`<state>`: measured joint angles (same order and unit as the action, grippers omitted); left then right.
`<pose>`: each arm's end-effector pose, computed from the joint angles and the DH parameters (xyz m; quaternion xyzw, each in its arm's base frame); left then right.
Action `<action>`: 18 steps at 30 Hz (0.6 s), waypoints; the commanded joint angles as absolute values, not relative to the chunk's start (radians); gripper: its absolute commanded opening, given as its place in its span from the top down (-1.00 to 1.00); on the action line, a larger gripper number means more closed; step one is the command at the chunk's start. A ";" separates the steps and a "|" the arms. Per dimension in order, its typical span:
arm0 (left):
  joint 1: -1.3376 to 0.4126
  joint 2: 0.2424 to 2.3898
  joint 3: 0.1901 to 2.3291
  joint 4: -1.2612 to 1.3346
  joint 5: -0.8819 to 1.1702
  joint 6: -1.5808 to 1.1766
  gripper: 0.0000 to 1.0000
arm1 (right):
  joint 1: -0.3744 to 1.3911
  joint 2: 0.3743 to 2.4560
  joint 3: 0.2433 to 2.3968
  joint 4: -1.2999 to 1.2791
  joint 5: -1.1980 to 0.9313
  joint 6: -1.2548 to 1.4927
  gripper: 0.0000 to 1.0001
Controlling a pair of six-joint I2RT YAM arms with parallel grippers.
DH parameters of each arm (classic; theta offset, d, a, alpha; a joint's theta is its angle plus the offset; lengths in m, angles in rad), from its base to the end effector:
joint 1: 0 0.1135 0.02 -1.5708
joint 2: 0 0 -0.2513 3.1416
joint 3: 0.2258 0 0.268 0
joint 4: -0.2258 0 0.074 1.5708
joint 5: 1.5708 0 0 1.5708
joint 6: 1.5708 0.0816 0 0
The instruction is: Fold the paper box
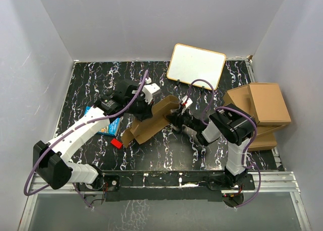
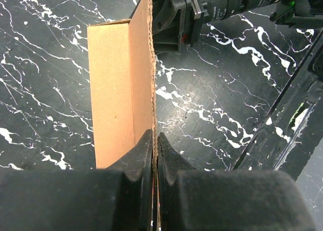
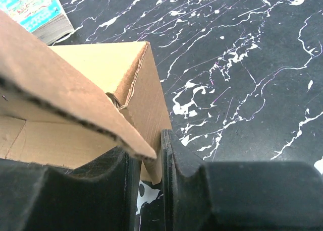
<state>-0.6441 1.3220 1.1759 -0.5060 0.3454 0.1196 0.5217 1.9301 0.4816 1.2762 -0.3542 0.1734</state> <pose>0.2594 -0.2293 0.2869 0.3997 0.7910 -0.2620 0.3819 0.2877 0.1980 0.0710 -0.2422 0.7223 0.3426 0.5498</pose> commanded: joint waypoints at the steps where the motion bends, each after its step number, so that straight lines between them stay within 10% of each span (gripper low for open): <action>1: -0.647 1.253 1.157 -0.470 0.396 0.106 1.00 | 0.523 1.894 0.460 1.470 -0.377 0.158 0.48; 18: -0.646 1.275 1.143 -0.491 0.412 0.069 1.00 | 0.515 1.906 0.450 1.545 -0.380 0.133 0.31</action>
<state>-0.6441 1.2945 1.1450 -0.4942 0.3817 0.0834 0.5217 1.9232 0.4603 1.2762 -0.3737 0.1429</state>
